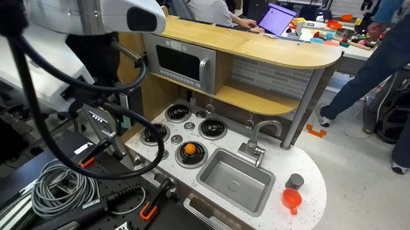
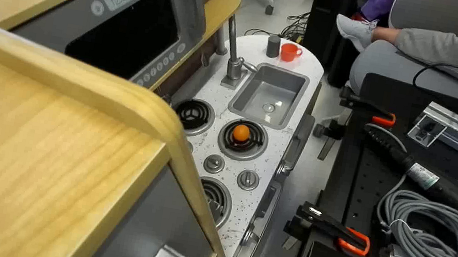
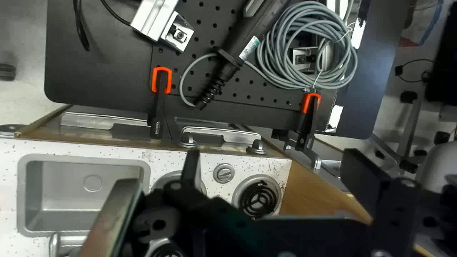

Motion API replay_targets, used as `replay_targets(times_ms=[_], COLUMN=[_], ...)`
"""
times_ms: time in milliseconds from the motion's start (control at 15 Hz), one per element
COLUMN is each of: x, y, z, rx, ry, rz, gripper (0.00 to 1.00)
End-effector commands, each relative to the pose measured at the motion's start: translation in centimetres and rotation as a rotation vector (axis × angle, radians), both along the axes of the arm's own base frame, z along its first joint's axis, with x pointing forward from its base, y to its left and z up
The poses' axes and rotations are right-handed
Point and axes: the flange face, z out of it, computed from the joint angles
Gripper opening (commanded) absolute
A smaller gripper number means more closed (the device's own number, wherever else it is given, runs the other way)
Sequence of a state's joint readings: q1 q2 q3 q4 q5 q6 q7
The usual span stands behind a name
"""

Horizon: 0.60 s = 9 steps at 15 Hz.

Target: Put the grey cup in the orange cup

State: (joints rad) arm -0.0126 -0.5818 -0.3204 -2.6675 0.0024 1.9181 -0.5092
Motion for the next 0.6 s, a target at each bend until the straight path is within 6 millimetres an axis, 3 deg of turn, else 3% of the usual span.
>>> replay_targets(times_ms=[0,533], x=[0.01,0.17], y=[0.01,-0.35], z=[0.03,-0.46], rx=[0.0,-0.019], ry=[0.001,-0.015], rz=[0.0,0.006], gripper=[1.0,1.0])
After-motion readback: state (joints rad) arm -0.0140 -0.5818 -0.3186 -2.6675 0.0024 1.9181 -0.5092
